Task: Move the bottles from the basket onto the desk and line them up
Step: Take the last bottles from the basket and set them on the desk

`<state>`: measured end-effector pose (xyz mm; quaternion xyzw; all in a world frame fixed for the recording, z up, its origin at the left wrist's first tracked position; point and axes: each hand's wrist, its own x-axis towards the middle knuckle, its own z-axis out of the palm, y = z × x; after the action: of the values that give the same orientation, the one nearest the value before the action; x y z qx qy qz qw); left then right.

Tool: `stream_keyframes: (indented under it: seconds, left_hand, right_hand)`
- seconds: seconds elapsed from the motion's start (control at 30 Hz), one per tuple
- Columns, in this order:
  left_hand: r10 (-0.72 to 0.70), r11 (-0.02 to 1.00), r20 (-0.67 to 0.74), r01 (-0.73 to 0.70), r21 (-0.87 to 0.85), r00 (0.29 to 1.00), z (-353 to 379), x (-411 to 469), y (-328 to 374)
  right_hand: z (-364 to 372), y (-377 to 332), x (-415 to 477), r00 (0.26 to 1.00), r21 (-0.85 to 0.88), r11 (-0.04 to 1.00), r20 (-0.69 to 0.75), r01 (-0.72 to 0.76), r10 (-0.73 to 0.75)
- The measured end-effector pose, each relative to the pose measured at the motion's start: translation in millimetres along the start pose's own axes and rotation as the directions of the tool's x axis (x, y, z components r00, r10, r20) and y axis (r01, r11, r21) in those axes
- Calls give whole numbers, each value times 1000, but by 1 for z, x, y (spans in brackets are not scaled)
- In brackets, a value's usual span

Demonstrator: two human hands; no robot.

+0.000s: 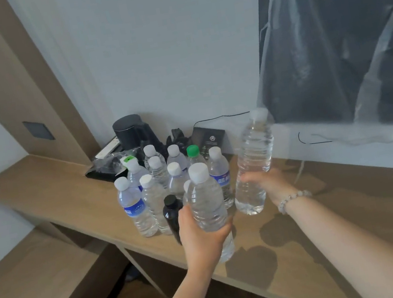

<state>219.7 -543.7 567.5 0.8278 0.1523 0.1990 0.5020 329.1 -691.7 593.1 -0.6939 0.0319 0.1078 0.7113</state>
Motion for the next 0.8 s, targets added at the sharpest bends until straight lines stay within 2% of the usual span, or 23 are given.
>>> stream_keyframes:
  seconds: [0.13, 0.3, 0.4, 0.53, 0.63, 0.8]
  left_hand:
    - [-30, 999, 71, 27, 47, 997, 30, 2, 0]
    - [-90, 987, 125, 72, 142, 988, 61, 9, -9]
    - [-129, 968, 94, 104, 228, 987, 76, 16, -14]
    - [-164, 937, 69, 134, 322, 984, 91, 26, -12]
    - [-193, 941, 70, 164, 297, 979, 99, 30, -11]
    - [-255, 931, 26, 238, 277, 967, 111, 36, -13]
  right_hand:
    - [-21, 27, 3, 985, -67, 996, -167, -66, 54]
    - [-37, 56, 14, 955, -137, 977, -269, -162, 120]
    - [-45, 66, 20, 941, -177, 963, -308, -202, 141]
    - [-48, 70, 26, 925, -266, 943, -370, -201, 92]
    - [-44, 69, 28, 925, -286, 933, -366, -216, 102]
    - [-35, 76, 42, 963, -324, 928, -249, -183, 103]
